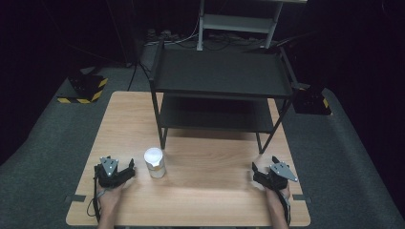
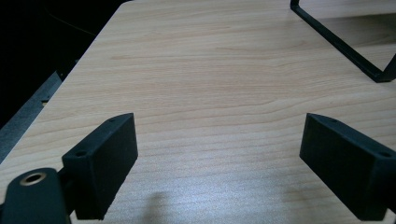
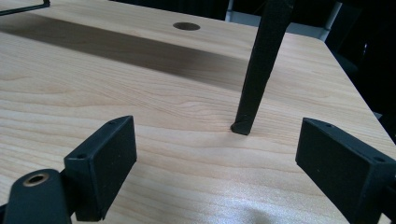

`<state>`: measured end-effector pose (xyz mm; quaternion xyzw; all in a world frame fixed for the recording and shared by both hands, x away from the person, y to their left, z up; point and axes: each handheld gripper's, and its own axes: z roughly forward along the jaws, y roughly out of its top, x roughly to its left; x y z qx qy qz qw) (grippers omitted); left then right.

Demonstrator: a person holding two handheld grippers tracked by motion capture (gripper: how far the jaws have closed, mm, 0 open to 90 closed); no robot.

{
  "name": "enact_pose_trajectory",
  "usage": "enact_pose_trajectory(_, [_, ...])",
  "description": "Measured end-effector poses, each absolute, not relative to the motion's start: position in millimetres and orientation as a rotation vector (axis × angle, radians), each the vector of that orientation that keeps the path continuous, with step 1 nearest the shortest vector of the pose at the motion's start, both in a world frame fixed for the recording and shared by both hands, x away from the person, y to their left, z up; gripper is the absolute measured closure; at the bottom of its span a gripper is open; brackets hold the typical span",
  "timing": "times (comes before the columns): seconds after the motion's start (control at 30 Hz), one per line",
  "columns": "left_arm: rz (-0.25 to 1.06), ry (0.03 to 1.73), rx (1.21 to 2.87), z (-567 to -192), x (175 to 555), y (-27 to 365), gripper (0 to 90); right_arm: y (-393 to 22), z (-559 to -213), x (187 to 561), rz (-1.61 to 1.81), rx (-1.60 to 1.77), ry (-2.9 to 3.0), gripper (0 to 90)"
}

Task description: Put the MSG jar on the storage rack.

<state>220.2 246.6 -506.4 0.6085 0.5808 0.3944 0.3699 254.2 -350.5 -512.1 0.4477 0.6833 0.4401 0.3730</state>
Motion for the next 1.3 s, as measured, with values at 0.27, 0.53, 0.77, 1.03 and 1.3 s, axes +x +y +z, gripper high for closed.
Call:
enact_pose_trajectory(0.27, [1.019,1.463,1.562,-508,218,247,9.6,-353,-513,254,1.147,1.148,1.747,11.7])
enact_pose_trajectory(0.53, [0.966,1.452,1.519,-507,212,258,7.6,-353,-513,254,1.154,1.147,1.748,11.7])
enact_pose_trajectory(0.77, [0.953,1.43,1.529,-504,202,259,7.2,-354,-514,253,1.157,1.145,1.744,11.6])
enact_pose_trajectory(1.03, [0.94,1.4,1.53,-496,180,265,5.9,-357,-516,252,1.19,1.135,1.733,11.5])
enact_pose_trajectory(1.3, [0.859,1.313,1.56,-493,148,254,5.7,-357,-515,252,1.185,1.134,1.736,11.5])
